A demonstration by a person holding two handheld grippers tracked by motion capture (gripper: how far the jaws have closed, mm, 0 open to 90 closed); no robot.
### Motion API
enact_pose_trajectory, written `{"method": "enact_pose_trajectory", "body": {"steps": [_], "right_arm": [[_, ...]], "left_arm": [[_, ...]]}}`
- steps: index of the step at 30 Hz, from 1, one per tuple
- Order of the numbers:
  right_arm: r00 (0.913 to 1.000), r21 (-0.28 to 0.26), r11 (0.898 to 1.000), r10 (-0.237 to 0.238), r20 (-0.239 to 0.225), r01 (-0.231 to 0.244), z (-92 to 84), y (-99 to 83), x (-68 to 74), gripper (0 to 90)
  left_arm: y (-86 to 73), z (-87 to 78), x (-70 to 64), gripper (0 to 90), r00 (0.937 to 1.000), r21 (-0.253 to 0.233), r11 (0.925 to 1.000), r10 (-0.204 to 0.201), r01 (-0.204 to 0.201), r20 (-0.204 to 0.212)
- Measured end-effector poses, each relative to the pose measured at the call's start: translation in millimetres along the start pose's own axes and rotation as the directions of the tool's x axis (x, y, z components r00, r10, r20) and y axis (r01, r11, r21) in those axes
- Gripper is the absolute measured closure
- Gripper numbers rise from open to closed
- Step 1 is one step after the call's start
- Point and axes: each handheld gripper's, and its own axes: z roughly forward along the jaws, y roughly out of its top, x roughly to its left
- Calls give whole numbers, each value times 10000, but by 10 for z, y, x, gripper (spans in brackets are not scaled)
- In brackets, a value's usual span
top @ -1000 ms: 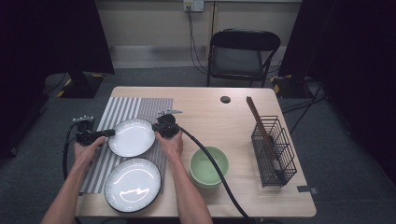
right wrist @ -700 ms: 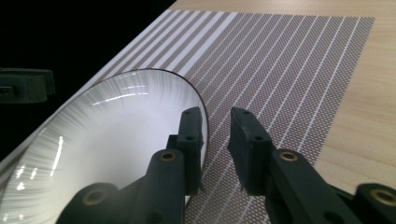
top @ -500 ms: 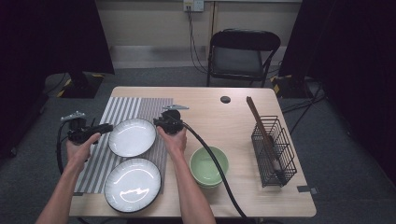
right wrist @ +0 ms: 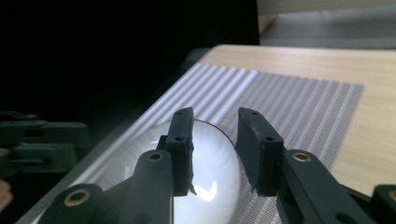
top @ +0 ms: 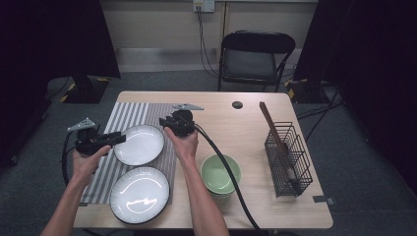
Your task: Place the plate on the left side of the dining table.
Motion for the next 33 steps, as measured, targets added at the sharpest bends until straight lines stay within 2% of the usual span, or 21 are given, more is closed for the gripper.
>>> {"method": "enact_pose_trajectory", "body": {"steps": [3,5,8,11,13,14,15,16,19,22,23,24,26,27,30,33], "right_arm": [[9995,-92,9997,-233,-207,231,-80,83,78,649],[9986,38,9990,-433,-312,435,-122,146,104,617],[9974,137,9979,-620,-361,626,-214,235,118,600],[9963,148,9970,-756,-416,763,-326,303,109,575],[9952,183,9958,-890,-414,898,-410,338,106,554],[9950,293,9957,-863,-497,878,-448,357,97,540],[9945,414,9950,-884,-565,908,-486,373,83,536],[9939,397,9942,-976,-515,997,-531,384,68,535],[9920,411,9921,-1166,-482,1186,-669,405,-1,521],[9898,689,9881,-1342,-472,1372,-813,404,-83,503],[9889,838,9861,-1391,-531,1432,-864,401,-117,503],[9888,776,9861,-1447,-373,1472,-949,393,-157,504],[9907,572,9899,-1275,-469,1301,-1080,370,-251,505],[9912,515,9906,-1247,-442,1270,-1120,357,-281,505],[9905,627,9890,-1321,-378,1343,-1254,288,-372,504],[9890,713,9869,-1421,-416,1448,-1340,219,-421,493]], "left_arm": [[25,-28,-56,597,9999,-30,9999,101,-101,12],[48,-52,-101,585,9996,-33,9996,265,-265,-22],[72,-75,-178,581,9991,-130,9991,407,-406,104],[90,-82,-262,562,9975,-47,9975,704,-704,-1],[87,-86,-311,543,9974,-84,9974,721,-721,66],[79,-87,-338,540,9969,-107,9968,789,-789,-57],[70,-86,-360,528,9964,-67,9964,850,-851,-71],[57,-78,-370,524,9965,-61,9966,825,-824,160],[9,-60,-437,511,9950,108,9950,989,-990,112],[-38,-32,-514,486,9933,246,9930,1152,-1153,55],[-60,-17,-549,467,9936,220,9936,1104,-1110,257],[-72,-9,-567,460,9924,214,9928,1168,-1177,384],[-96,15,-637,456,9894,342,9893,1407,-1419,348],[-106,22,-659,451,9893,377,9894,1382,-1400,475],[-137,22,-734,436,9901,354,9900,1350,-1363,381],[-173,17,-781,423,9881,431,9879,1470,-1489,456]]}}
